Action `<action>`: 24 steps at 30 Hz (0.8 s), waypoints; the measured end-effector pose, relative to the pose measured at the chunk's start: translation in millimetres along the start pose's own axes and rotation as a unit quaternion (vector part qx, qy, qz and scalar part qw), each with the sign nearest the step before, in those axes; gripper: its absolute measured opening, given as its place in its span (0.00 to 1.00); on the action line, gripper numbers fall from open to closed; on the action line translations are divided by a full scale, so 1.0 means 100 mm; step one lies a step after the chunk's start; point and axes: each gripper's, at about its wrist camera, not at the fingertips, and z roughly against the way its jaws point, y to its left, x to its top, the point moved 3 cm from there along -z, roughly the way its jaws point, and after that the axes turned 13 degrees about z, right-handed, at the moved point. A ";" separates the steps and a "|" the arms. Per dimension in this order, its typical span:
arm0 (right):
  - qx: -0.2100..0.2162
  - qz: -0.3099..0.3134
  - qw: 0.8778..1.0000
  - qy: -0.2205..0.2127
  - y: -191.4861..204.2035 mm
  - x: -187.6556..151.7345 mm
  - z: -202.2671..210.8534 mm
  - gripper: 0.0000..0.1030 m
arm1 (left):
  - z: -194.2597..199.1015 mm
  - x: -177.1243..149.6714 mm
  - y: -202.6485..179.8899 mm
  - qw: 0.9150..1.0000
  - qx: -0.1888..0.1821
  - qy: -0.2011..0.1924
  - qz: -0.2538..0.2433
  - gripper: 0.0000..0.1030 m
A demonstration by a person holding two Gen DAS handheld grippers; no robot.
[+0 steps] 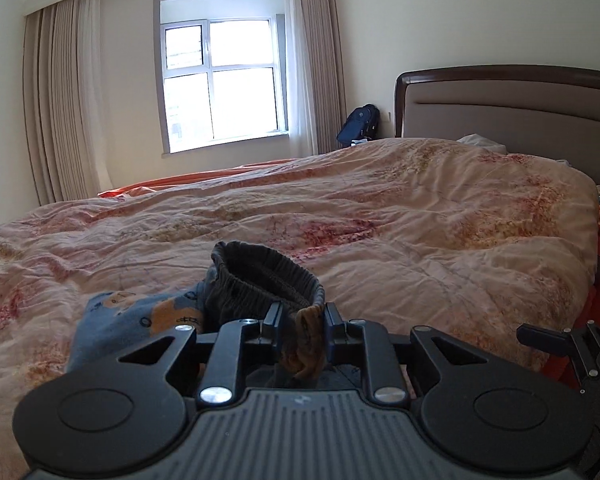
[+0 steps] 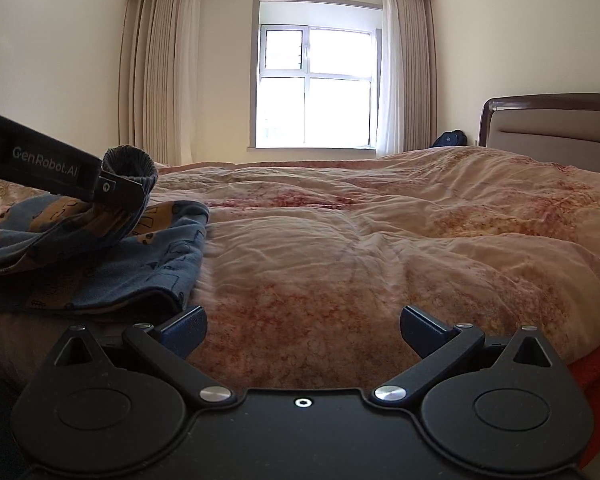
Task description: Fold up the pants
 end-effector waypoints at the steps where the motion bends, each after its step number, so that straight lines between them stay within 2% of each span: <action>1: -0.001 -0.001 1.000 0.002 -0.01 -0.01 -0.01 1.00 | -0.02 -0.02 0.04 1.000 -0.006 0.006 0.007 0.27; 8: -0.003 -0.003 1.000 0.008 -0.03 -0.04 -0.03 1.00 | 0.07 -0.02 0.20 0.999 -0.020 0.004 0.049 0.65; 9: -0.003 -0.003 1.000 0.007 -0.02 -0.04 -0.03 1.00 | 0.10 -0.01 0.23 0.998 -0.016 -0.001 0.057 0.74; 10: -0.003 -0.003 1.000 0.006 -0.02 -0.03 -0.02 1.00 | 0.14 0.00 0.28 0.998 -0.009 -0.007 0.067 0.78; 12: -0.003 -0.004 1.000 -0.002 -0.02 -0.01 0.00 1.00 | 0.23 0.02 0.39 0.995 0.017 -0.024 0.093 0.94; 14: -0.002 -0.004 1.000 -0.012 -0.01 0.02 0.03 1.00 | 0.33 0.02 0.53 0.991 0.045 -0.040 0.119 0.99; 19: 0.032 -0.013 0.999 -0.042 0.07 0.11 0.11 1.00 | 0.56 -0.03 0.99 0.974 0.116 -0.064 0.183 1.00; 22: 0.106 -0.022 0.992 -0.066 0.18 0.22 0.15 1.00 | 0.63 -0.13 1.28 0.961 0.163 -0.059 0.215 1.00; 24: 0.167 -0.038 0.982 -0.078 0.27 0.32 0.16 1.00 | 0.63 -0.21 1.44 0.952 0.193 -0.047 0.232 1.00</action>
